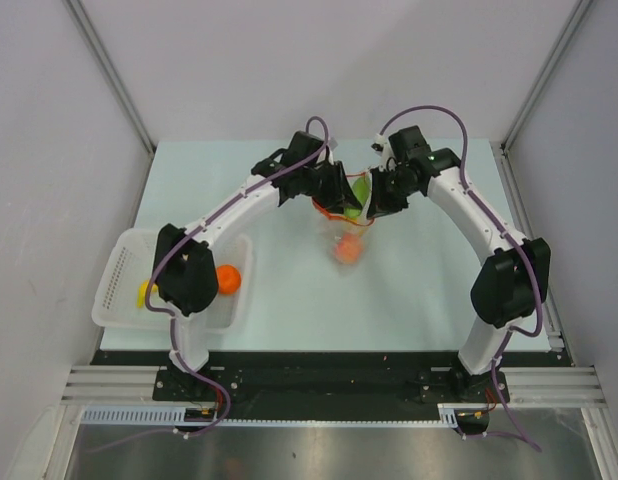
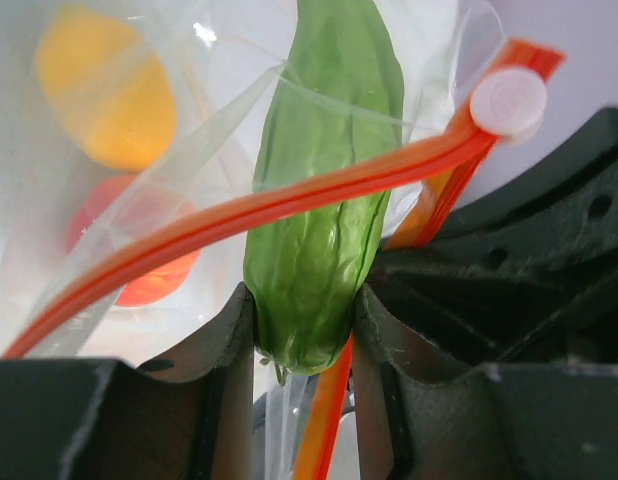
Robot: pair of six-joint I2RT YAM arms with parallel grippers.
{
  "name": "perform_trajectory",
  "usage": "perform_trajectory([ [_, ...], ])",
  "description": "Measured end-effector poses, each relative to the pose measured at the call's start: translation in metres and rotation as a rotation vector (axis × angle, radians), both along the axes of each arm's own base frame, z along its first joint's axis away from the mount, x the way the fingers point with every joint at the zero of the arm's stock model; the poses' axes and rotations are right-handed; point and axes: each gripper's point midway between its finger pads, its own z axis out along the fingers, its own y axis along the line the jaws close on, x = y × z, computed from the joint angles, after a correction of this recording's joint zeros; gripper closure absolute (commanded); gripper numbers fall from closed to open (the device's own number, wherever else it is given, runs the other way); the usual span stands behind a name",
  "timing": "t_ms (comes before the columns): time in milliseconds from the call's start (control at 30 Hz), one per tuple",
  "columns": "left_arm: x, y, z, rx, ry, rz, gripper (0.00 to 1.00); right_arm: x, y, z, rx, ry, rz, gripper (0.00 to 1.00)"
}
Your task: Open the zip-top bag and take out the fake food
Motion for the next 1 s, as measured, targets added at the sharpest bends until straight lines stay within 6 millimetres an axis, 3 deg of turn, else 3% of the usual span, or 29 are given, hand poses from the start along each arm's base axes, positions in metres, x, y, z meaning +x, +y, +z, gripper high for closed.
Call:
perform_trajectory([
  [300,-0.019,0.008,-0.01,0.107,-0.131,-0.109,1.0,0.026,-0.036,0.012,0.081,0.027,-0.185,1.0],
  [567,-0.037,0.017,-0.017,0.134,-0.282,-0.204,1.0,0.032,-0.021,0.025,0.158,0.048,-0.173,1.0],
  [833,-0.037,0.022,0.0,0.124,-0.488,-0.273,1.0,0.034,-0.019,0.019,0.164,0.09,-0.17,1.0],
  [1000,-0.04,0.016,0.025,0.046,-0.6,-0.285,1.0,0.033,-0.019,0.019,0.169,0.097,-0.166,1.0],
])
